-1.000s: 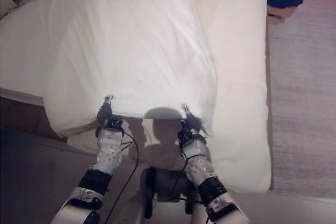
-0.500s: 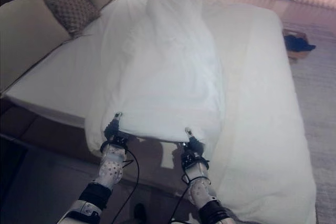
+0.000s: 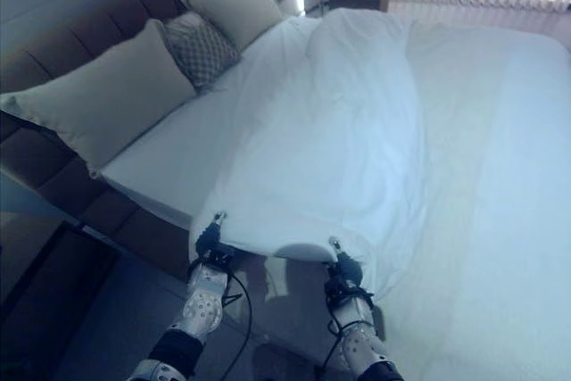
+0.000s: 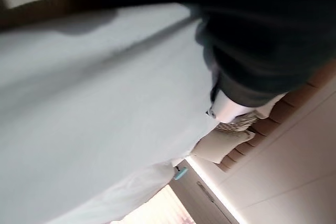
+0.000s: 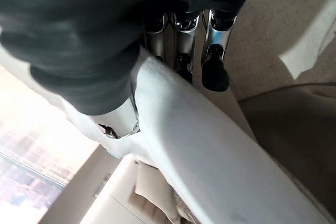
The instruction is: Make the bed
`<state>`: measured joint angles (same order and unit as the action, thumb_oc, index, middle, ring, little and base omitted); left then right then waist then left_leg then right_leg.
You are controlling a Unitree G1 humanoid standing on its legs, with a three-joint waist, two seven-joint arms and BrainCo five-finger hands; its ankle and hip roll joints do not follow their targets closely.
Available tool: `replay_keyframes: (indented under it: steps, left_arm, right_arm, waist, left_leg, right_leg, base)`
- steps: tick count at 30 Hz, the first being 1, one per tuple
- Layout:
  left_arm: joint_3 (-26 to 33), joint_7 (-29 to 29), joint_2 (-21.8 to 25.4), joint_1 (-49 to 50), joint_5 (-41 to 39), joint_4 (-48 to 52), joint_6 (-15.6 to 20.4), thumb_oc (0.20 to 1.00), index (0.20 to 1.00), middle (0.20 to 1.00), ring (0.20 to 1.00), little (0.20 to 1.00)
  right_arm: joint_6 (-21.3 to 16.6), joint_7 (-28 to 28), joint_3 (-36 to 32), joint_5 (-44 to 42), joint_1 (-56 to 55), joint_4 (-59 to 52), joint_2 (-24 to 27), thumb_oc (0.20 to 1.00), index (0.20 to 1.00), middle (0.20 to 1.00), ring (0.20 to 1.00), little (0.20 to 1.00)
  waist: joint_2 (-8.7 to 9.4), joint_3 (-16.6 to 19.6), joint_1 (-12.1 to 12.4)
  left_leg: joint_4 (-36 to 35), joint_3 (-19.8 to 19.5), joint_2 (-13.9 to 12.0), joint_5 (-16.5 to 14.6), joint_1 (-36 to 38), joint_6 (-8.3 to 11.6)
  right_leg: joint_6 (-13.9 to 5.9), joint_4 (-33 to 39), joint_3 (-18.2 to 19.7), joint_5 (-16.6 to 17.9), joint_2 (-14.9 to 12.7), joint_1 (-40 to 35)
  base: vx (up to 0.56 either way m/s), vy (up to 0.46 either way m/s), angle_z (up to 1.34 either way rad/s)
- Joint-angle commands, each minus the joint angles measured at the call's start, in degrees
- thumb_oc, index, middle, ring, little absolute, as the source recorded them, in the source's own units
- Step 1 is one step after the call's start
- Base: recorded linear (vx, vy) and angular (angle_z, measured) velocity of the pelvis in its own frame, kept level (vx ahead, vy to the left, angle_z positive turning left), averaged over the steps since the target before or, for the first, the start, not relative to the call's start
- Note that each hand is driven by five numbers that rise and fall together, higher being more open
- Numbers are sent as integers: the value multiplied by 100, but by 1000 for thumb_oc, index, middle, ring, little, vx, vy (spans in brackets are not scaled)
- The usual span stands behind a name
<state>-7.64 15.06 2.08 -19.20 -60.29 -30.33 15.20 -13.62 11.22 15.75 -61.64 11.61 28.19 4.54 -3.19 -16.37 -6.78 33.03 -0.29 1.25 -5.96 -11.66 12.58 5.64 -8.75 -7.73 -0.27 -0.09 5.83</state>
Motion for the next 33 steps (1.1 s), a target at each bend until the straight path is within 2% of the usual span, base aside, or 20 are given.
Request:
replay_keyframes:
  steps: [1,4,6,8,9,10,11,13,14,16,17,18,20,21,22,23,24,26,31,33]
  left_arm:
    - [740,-7,819,-189,-14,202,696,200,200,200,200,200]
    - [742,59,881,-171,-10,178,700,200,200,200,200,200]
    - [844,178,976,-219,-50,113,770,200,200,200,200,200]
    - [927,178,1056,-191,-65,101,764,200,200,200,200,200]
    - [951,159,1059,-151,-94,181,777,200,200,200,200,200]
    - [951,160,1059,-153,-93,184,777,200,200,200,200,200]
    - [952,111,1057,-56,-32,251,737,200,200,200,200,200]
    - [988,117,1095,6,22,390,763,200,200,200,200,200]
    - [989,121,1096,7,25,394,761,200,200,200,200,200]
    - [1179,253,1232,78,95,365,865,200,200,200,200,200]
    - [1181,252,1234,75,95,364,865,200,200,200,200,200]
    - [1296,304,1255,160,46,521,931,200,200,200,200,200]
    - [1314,281,1271,106,4,505,940,200,200,200,200,200]
    - [1367,249,1302,61,8,632,1003,200,200,200,200,200]
    - [1370,251,1302,63,10,635,1002,200,200,200,200,200]
    - [1465,268,1385,76,46,757,1061,200,200,200,200,200]
    - [1468,269,1387,77,48,759,1060,200,200,200,200,200]
    - [1534,315,1395,61,58,1068,1189,200,200,200,200,200]
    - [1575,360,1329,207,252,1774,1289,200,200,200,200,200]
    - [1960,214,1101,587,201,2415,1475,200,200,200,200,200]
  right_arm:
    - [-416,72,-613,-263,-98,-82,194,200,200,200,200,200]
    - [-385,148,-545,-223,-39,-2,141,200,200,200,200,200]
    - [-322,222,-437,-149,152,139,55,200,200,200,200,200]
    - [-247,255,-404,-70,278,203,52,200,200,200,200,200]
    - [-170,221,-372,-21,339,200,43,200,200,200,200,200]
    - [-170,220,-373,-21,343,201,43,200,200,200,200,200]
    - [20,154,-253,270,320,184,55,200,200,200,200,200]
    - [57,175,-228,303,289,95,-10,200,200,200,200,200]
    - [58,177,-227,303,289,93,-12,200,200,200,200,200]
    - [122,77,80,315,395,227,-298,200,200,200,200,200]
    - [122,77,80,315,398,228,-299,200,200,200,200,200]
    - [208,-45,312,308,406,166,-362,200,200,200,200,200]
    - [213,-134,413,263,458,139,-393,200,200,200,200,200]
    - [203,-272,684,237,610,30,-417,200,200,200,200,200]
    - [202,-272,688,236,610,30,-417,200,200,200,200,200]
    - [170,-368,872,262,730,-97,-415,200,200,200,200,200]
    - [169,-367,875,262,731,-97,-417,200,200,200,200,200]
    - [71,-429,1070,270,920,-337,-398,200,200,200,200,200]
    - [-74,-436,1153,298,1020,-874,-253,200,200,200,200,200]
    - [-118,-762,1265,518,1122,-1443,-59,200,200,200,200,200]
  waist:
    - [325,327,158]
    - [400,452,274]
    - [342,561,424]
    - [262,662,526]
    - [262,689,553]
    - [262,699,559]
    - [366,743,554]
    - [432,656,632]
    - [436,657,646]
    - [393,485,909]
    - [397,492,899]
    - [326,483,935]
    - [315,489,945]
    - [328,473,1073]
    - [325,458,1057]
    - [378,482,1123]
    - [379,472,1121]
    - [510,484,1199]
    - [579,470,1270]
    - [542,255,1563]
  left_leg:
    - [-1002,306,-292,441,301,-830]
    - [-1732,-105,-666,571,366,-888]
    - [-2616,-1029,-1266,1198,426,-682]
    - [-2763,-1424,-1244,1227,432,-491]
    - [-2613,-1512,-1049,918,513,-500]
    - [-2605,-1508,-1044,929,489,-502]
    - [-2619,-1181,-784,501,678,-551]
    - [-2529,-857,-552,338,686,-749]
    - [-2525,-841,-553,336,684,-751]
    - [-2769,-374,-449,360,895,-924]
    - [-2782,-381,-442,385,883,-928]
    - [-3060,-207,-380,510,980,-972]
    - [-3183,-137,-329,592,1023,-975]
    - [-3336,46,-186,674,1109,-905]
    - [-3345,32,-189,675,1130,-900]
    - [-3412,122,-39,713,1193,-850]
    - [-3415,122,-42,710,1206,-846]
    - [-3329,157,243,705,1236,-823]
    - [-2778,103,406,555,1046,-765]
    - [-1840,-386,504,528,594,-571]
  right_leg:
    - [-848,-277,447,-474,-404,-133]
    - [-949,-372,735,-527,-527,-75]
    - [-1106,-479,1266,-645,-692,-101]
    - [-1243,-419,1521,-598,-868,-154]
    - [-1329,-429,1654,-572,-1035,-179]
    - [-1335,-415,1663,-548,-1037,-162]
    - [-1551,-401,1673,-28,-1514,-206]
    - [-1392,-672,1637,730,-1686,135]
    - [-1393,-675,1655,735,-1683,148]
    - [-1329,-759,535,1069,-1907,389]
    - [-1330,-732,526,1095,-1914,389]
    - [-1298,-806,19,683,-1647,289]
    - [-1267,-773,-148,498,-1433,258]
    - [-1210,-748,-880,161,-1159,88]
    - [-1207,-746,-897,152,-1158,62]
    - [-1139,-627,-1166,-127,-736,-52]
    - [-1136,-622,-1168,-130,-732,-67]
    - [-1086,-348,-1105,-294,-230,-175]
    - [-844,1,-674,-310,-88,-348]
    - [-775,112,-502,-337,-175,-483]
  base:
    - [310,251,-18]
    - [271,261,-41]
    - [344,597,-62]
    - [284,691,-64]
    - [122,426,-74]
    - [150,741,-85]
    - [97,728,-61]
    - [40,667,-82]
    - [-63,578,-75]
    - [-72,569,-33]
    - [-39,505,-71]
    - [-17,325,-72]
    - [-4,408,-25]
    - [6,361,11]
    - [20,378,-9]
    - [22,140,-27]
    - [29,264,-6]
    - [9,156,37]
    - [-6,70,9]
    - [-20,132,11]
